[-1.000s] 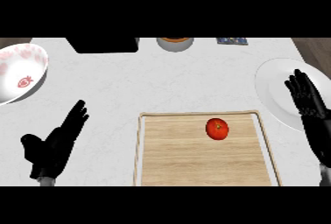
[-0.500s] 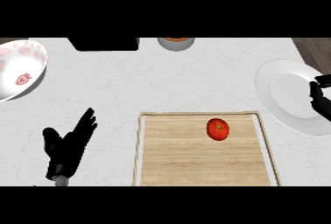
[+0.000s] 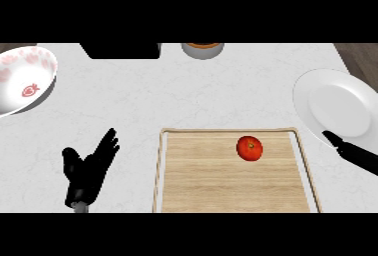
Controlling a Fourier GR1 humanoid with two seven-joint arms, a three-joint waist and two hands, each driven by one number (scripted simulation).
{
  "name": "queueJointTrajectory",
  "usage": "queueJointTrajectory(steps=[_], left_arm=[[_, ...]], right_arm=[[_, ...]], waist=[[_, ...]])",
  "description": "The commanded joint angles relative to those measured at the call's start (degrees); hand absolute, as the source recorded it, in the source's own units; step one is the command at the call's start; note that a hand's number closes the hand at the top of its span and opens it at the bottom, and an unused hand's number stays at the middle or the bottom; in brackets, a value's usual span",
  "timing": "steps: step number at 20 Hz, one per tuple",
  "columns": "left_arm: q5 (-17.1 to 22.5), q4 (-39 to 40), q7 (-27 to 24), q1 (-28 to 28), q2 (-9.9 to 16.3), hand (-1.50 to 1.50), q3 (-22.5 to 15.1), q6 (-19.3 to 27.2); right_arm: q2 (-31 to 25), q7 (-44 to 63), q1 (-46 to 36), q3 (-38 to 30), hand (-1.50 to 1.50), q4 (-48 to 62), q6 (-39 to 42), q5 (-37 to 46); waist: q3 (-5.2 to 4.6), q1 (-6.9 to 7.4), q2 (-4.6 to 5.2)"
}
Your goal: Pick the tomato from the tray and place it in the plate
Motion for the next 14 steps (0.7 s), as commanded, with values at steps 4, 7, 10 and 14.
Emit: queueJointTrajectory(steps=[4,7,10,14], left_arm=[[-0.64,0.92,1.24,-1.36,-0.73,0.0,0.26,0.03],[-0.28,-1.53,2.33,-0.94,-0.55,0.0,0.03,-0.17],[0.39,3.91,-0.92,-2.69,-0.97,0.0,2.7,-1.67],[0.07,2.8,1.76,-3.94,0.11,0.0,3.19,-2.7]], right_arm=[[-11.63,15.11,5.82,5.85,-1.5,-6.22,9.39,6.5],[-16.75,25.23,3.79,9.86,-1.5,-10.38,13.92,9.79],[-17.56,34.44,1.35,13.42,-1.5,-16.6,17.07,11.25],[-15.6,42.36,-4.46,18.11,-1.5,-12.31,19.5,17.55]], waist=[[-0.13,-0.4,-0.07],[-0.19,0.53,-0.13],[-0.19,0.16,0.03],[-0.05,0.78,0.09]])
